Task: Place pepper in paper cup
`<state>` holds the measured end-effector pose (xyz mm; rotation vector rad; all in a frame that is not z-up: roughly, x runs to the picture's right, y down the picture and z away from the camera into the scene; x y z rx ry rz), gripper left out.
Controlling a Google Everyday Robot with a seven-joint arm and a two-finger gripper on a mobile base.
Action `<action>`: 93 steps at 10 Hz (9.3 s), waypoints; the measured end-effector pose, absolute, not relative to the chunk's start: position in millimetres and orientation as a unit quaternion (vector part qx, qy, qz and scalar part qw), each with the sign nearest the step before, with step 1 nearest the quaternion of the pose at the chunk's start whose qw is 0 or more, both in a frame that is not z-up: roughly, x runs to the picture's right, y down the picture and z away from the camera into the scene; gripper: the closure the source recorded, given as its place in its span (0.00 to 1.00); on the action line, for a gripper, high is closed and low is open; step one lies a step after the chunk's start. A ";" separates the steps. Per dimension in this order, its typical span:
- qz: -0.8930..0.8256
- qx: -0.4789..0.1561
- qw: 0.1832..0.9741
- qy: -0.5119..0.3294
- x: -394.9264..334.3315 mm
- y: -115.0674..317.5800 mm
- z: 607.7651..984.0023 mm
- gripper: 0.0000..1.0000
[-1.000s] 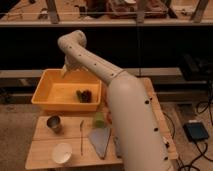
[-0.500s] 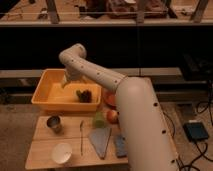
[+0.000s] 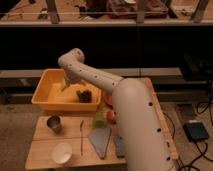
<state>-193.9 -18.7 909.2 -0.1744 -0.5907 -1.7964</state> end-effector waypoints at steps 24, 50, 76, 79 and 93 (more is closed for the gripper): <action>-0.850 -0.034 0.448 -0.276 -164.4 2.6 962.4 0.20; -0.863 -0.021 0.407 -0.298 -208.7 9.0 975.6 0.20; -0.854 -0.012 0.402 -0.329 -212.9 26.7 985.4 0.55; -0.854 -0.014 0.401 -0.330 -213.8 27.3 986.5 0.84; -0.869 0.008 0.400 -0.292 -211.9 -48.9 892.5 0.98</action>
